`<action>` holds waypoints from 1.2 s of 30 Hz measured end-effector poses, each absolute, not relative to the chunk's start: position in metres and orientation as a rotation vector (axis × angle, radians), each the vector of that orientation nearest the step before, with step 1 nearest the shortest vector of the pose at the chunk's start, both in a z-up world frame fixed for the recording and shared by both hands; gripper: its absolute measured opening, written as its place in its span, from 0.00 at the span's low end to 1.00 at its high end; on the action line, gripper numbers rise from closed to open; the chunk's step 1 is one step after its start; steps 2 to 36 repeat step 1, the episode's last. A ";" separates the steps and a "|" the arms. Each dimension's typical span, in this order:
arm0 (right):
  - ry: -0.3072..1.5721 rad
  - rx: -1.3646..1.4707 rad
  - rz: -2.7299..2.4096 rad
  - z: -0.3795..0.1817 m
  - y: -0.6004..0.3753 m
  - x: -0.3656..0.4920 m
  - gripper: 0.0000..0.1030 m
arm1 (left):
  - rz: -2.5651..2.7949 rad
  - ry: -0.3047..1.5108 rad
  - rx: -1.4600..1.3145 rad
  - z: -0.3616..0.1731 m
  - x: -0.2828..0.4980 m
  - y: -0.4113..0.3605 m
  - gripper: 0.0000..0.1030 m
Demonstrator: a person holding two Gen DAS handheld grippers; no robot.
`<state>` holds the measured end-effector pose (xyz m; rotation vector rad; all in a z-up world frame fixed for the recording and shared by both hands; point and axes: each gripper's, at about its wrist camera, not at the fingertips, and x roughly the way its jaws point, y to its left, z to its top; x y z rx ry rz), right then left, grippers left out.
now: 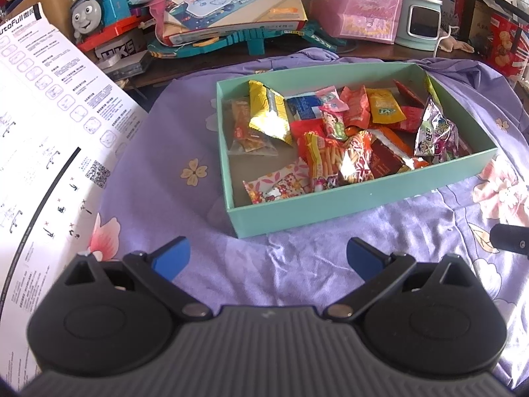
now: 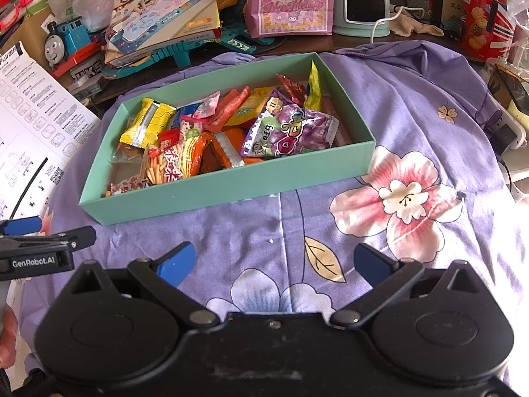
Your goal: Organize snacks
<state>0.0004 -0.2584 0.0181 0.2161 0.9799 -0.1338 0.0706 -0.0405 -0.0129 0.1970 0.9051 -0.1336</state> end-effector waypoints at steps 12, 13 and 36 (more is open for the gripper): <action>0.979 0.215 -0.133 0.018 -0.258 0.000 1.00 | -0.134 0.907 0.196 -0.013 0.071 -0.040 1.00; 0.979 0.215 -0.133 0.018 -0.258 0.000 1.00 | -0.134 0.907 0.196 -0.013 0.071 -0.040 1.00; 0.979 0.215 -0.133 0.018 -0.258 0.000 1.00 | -0.134 0.907 0.196 -0.013 0.071 -0.040 1.00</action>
